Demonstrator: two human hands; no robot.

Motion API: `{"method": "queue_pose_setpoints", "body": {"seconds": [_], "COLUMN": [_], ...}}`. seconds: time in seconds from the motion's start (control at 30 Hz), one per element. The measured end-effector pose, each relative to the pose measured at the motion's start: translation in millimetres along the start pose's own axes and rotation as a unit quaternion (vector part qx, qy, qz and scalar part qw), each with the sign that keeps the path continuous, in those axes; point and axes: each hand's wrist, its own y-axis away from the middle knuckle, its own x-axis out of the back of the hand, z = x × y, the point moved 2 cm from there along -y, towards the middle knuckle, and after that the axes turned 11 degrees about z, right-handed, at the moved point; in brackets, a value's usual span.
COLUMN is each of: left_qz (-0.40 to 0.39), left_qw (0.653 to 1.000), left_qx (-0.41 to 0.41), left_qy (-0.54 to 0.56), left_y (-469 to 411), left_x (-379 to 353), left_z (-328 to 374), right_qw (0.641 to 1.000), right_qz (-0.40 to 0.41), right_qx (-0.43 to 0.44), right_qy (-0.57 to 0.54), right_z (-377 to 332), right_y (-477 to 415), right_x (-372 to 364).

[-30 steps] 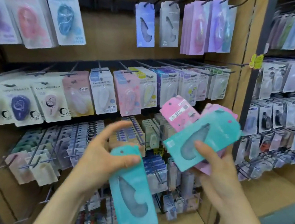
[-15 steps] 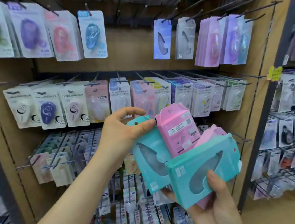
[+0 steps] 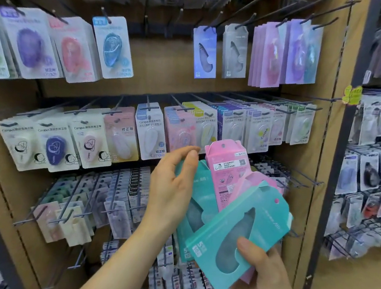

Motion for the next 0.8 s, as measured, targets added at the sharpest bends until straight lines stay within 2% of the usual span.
{"method": "queue_pose_setpoints", "body": {"seconds": [0.1, 0.23, 0.33, 0.4, 0.47, 0.57, 0.63, 0.7, 0.73, 0.8], "left_qz": [-0.065, -0.18, -0.245, -0.257, -0.219, -0.07, 0.029, 0.084, 0.087, 0.058], "left_qw": [0.995, 0.97, 0.95, 0.951, 0.968, 0.993, 0.995, 0.967, 0.94, 0.885], "left_qx": [0.071, 0.164, 0.194, 0.171, 0.12, 0.048, -0.067, -0.235, -0.306, -0.421], "left_qy": [-0.015, -0.009, 0.009, 0.011, 0.015, 0.081, 0.072, -0.051, -0.12, -0.191], "left_y": [-4.4, -23.6, -38.8, -45.1, -51.6, -73.9, -90.0, -96.2, -92.4, -72.6], "left_x": [-3.0, 2.9, 8.1, 8.5, 6.3, 13.4, 31.8, 49.4, 53.4, 46.3], "left_z": [-0.8, -8.7, -12.9, -16.6, -18.0, -11.6, 3.3, 16.4, 23.5, 30.9], "right_qw": [0.998, 0.995, 0.99, 0.991, 0.985, 0.979, 0.98, 0.981, 0.981, 0.98], "right_qz": [-0.006, -0.015, -0.03, -0.043, -0.04, -0.024, -0.012, 0.047, 0.062, 0.08], "right_qx": [0.028, 0.041, 0.035, 0.027, 0.036, 0.042, 0.054, 0.104, 0.131, 0.169], "right_qy": [0.049, 0.089, 0.131, 0.121, 0.166, 0.198, 0.192, 0.157, 0.127, 0.065], "right_z": [-1.9, -5.7, -3.6, -3.7, -2.8, -0.9, 3.4, 1.2, -1.7, -9.3], "right_y": [-3.2, -12.3, -18.7, -21.6, -25.7, -35.7, -43.8, -51.7, -54.6, -59.1], "right_x": [0.7, 3.4, 1.6, -2.6, -6.5, -4.9, 0.4, 2.9, 0.1, -12.5]}}
